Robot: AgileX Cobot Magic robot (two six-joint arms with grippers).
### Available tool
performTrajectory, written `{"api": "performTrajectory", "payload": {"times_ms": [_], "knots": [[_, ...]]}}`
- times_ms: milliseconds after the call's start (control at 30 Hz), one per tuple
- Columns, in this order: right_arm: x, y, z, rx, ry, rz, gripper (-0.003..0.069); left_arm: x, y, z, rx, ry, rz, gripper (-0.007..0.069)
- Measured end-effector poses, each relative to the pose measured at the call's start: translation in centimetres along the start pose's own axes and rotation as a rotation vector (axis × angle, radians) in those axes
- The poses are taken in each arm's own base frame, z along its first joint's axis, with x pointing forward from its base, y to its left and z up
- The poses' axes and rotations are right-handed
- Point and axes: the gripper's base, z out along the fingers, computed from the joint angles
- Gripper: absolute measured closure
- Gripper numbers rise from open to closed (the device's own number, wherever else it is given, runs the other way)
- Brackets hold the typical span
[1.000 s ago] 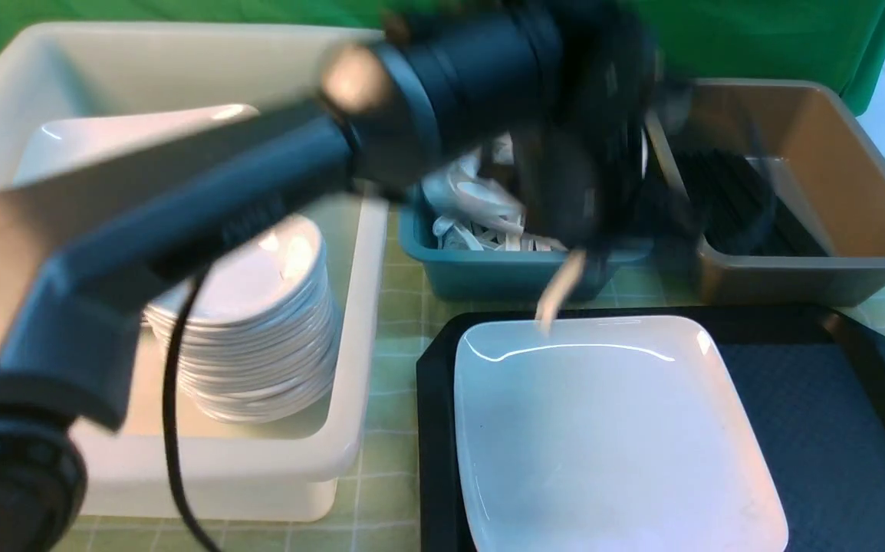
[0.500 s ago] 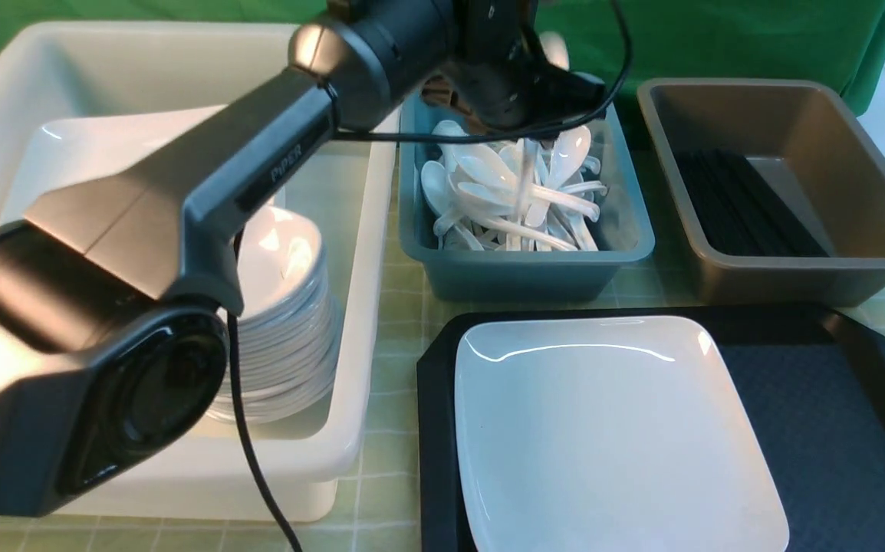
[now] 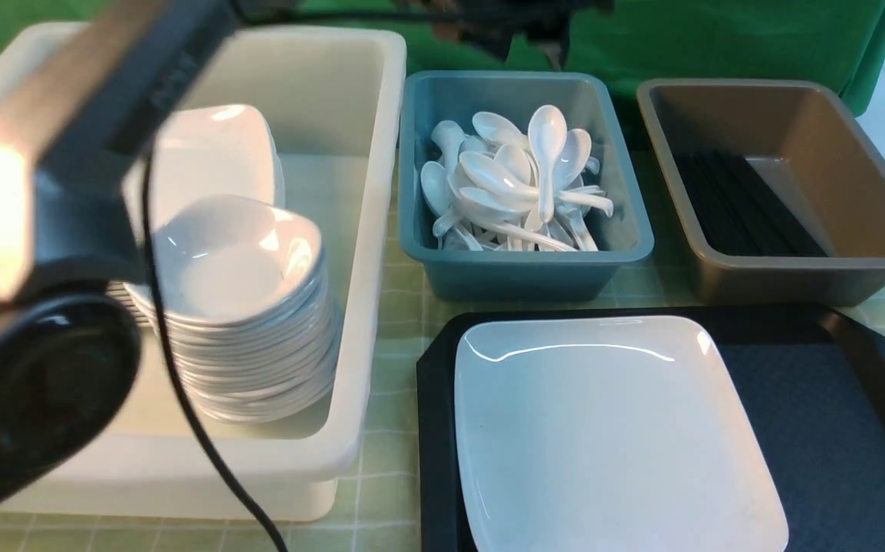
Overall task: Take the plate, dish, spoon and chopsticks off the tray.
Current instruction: Use the left arm to grab a plate from the dinner plate
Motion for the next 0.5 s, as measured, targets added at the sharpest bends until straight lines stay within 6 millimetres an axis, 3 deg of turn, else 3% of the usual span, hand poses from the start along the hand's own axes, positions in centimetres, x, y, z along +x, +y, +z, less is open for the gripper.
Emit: {"api": "performTrajectory", "payload": {"times_ms": [133, 233, 333, 500], "knots": [[0.0, 0.0, 0.0, 0.0, 0.0, -0.001, 0.065, 0.7, -1.3, -2.4, 0.139, 0.045, 0.002, 0.0616], [0.0, 0.0, 0.0, 0.0, 0.002, -0.001, 0.065, 2.3, -2.1, -3.0, 0.241, 0.131, -0.025, 0.0629], [0.1, 0.0, 0.0, 0.001, 0.011, -0.001, 0.065, 6.3, -2.7, -3.4, 0.339, 0.304, -0.066, 0.0631], [0.1, 0.0, 0.0, 0.001, 0.012, 0.0, 0.0649, 13.7, -2.9, -3.5, 0.29, 0.546, -0.131, 0.061]]}}
